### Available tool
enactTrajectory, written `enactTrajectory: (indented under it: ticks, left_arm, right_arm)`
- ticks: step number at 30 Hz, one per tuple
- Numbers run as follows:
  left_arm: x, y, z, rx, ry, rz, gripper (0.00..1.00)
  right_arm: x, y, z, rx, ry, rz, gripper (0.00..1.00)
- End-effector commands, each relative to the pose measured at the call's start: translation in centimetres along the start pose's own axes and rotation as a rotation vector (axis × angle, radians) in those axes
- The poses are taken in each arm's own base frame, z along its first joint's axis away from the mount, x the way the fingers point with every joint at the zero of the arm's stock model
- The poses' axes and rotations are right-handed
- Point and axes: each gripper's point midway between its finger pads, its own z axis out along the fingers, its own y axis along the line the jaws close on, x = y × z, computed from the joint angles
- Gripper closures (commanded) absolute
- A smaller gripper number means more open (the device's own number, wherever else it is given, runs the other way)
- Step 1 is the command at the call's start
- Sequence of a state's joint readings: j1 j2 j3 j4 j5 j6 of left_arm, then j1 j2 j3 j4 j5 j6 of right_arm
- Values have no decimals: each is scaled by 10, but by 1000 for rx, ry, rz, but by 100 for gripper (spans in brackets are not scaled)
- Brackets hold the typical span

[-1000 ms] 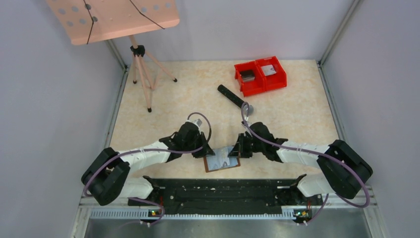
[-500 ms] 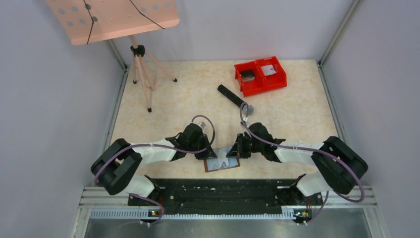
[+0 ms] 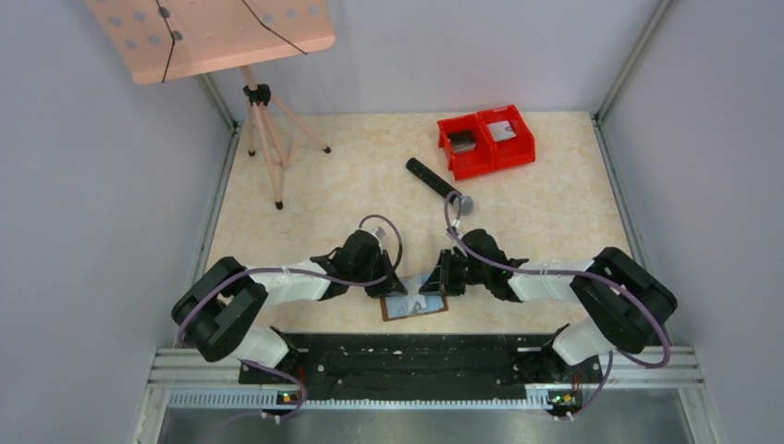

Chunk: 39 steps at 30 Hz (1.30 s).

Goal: Take the credit cards out of the card holder
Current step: Remove the credit card from the card holder.

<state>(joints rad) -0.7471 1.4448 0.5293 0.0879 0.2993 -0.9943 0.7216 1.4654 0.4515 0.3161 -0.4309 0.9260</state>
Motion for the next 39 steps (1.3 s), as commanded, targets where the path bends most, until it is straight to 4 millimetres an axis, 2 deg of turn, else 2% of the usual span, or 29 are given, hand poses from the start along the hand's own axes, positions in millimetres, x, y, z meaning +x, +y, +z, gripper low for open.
enactTrajectory:
  ticks: [1, 6, 8, 11, 21, 23, 31, 36, 39]
  left_arm:
    - [-1, -6, 2, 35, -3, 9, 91]
    - [0, -6, 2, 38, -3, 8, 91]
    - [-2, -8, 0, 39, -12, 11, 92]
    - [-6, -12, -6, 35, -31, 32, 91]
    - [-25, -28, -36, 0, -106, 135, 72]
    - [-28, -38, -44, 17, -113, 158, 68]
    - [-32, -77, -84, 141, -156, 299, 52]
    - [-24, -82, -97, 175, -133, 379, 50]
    - [-14, -91, -102, 234, -86, 423, 50]
  right_arm:
    - [-12, 15, 2, -62, -27, -9, 90]
    - [-10, 13, 4, -60, -21, -3, 90]
    - [-10, 11, 4, -51, -15, -5, 98]
    - [-12, 6, 1, 4, -10, -41, 100]
    - [-34, 1, -40, 112, -27, -188, 100]
    - [-35, 10, -46, 91, 5, -235, 100]
    - [-11, 65, -67, -184, 180, -410, 100]
    - [0, 94, -84, -350, 220, -485, 100]
    - [3, 105, -93, -405, 222, -514, 100]
